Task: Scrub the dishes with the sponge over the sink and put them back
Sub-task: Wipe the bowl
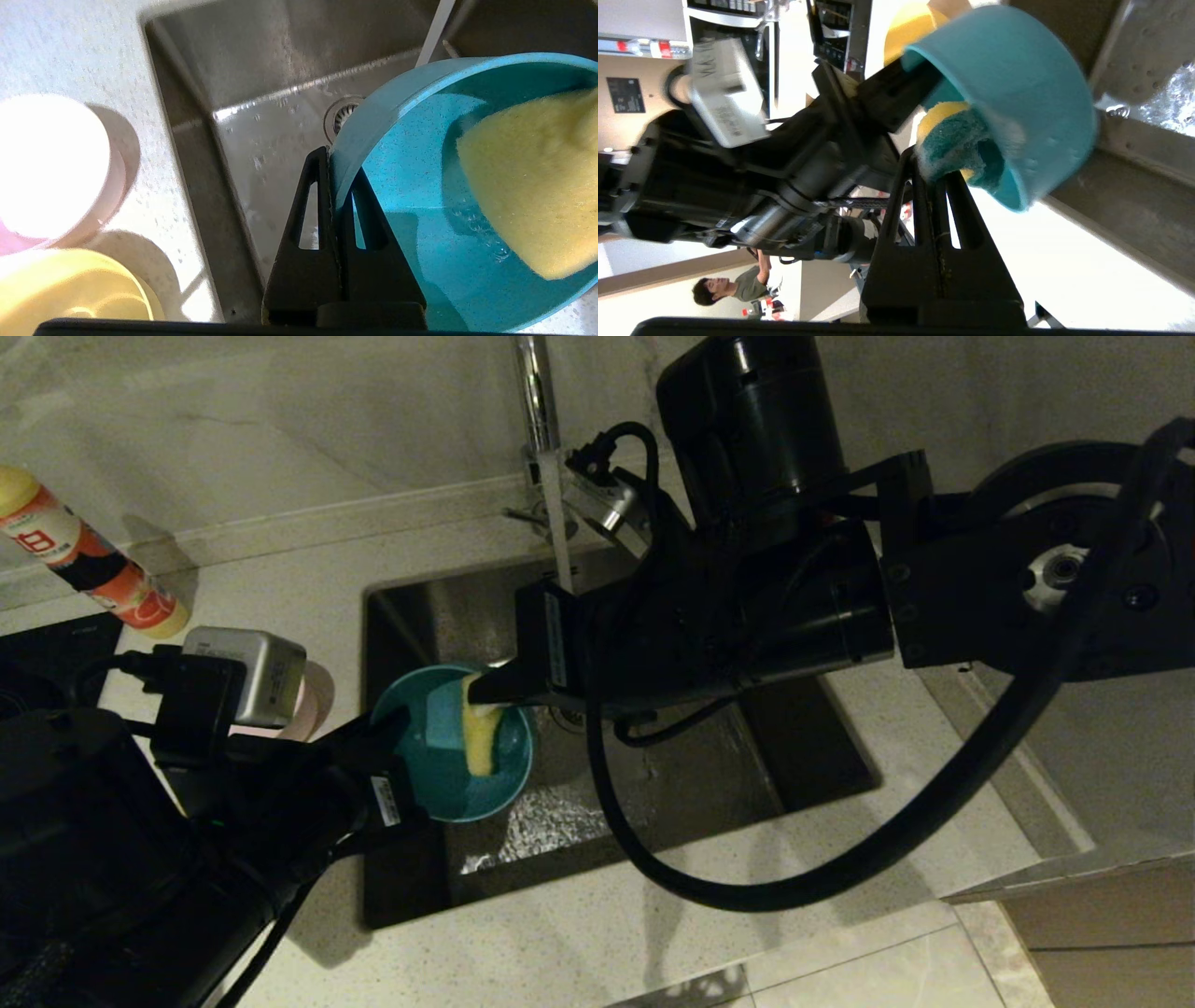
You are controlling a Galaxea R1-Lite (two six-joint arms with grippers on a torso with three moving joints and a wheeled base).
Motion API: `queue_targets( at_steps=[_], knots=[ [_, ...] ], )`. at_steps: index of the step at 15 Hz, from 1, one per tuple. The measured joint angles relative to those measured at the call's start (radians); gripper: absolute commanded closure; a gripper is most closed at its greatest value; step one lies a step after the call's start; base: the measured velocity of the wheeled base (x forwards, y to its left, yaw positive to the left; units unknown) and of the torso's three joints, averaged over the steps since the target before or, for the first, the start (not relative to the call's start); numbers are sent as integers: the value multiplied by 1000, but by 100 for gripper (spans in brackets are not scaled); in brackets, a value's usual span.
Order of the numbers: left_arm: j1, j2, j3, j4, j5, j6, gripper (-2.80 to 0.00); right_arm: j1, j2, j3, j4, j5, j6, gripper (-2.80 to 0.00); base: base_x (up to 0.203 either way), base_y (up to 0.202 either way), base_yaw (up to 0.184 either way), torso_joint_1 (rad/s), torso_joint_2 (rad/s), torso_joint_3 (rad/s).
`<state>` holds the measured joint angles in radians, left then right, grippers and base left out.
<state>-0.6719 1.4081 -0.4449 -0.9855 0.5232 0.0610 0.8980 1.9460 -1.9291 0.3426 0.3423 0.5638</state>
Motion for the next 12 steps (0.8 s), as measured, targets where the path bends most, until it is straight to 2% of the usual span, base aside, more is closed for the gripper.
queue_targets(
  at_steps=[6,12],
  knots=[
    [1,-1,-17,1,-3,-4,0,56,53,2,1,0,-5,0,0,0,0,0,0,0],
    [1,-4,-32,7,-3,-4,0,56,63,41,10,-5,-1,0,0,0,0,0,0,0]
  ],
)
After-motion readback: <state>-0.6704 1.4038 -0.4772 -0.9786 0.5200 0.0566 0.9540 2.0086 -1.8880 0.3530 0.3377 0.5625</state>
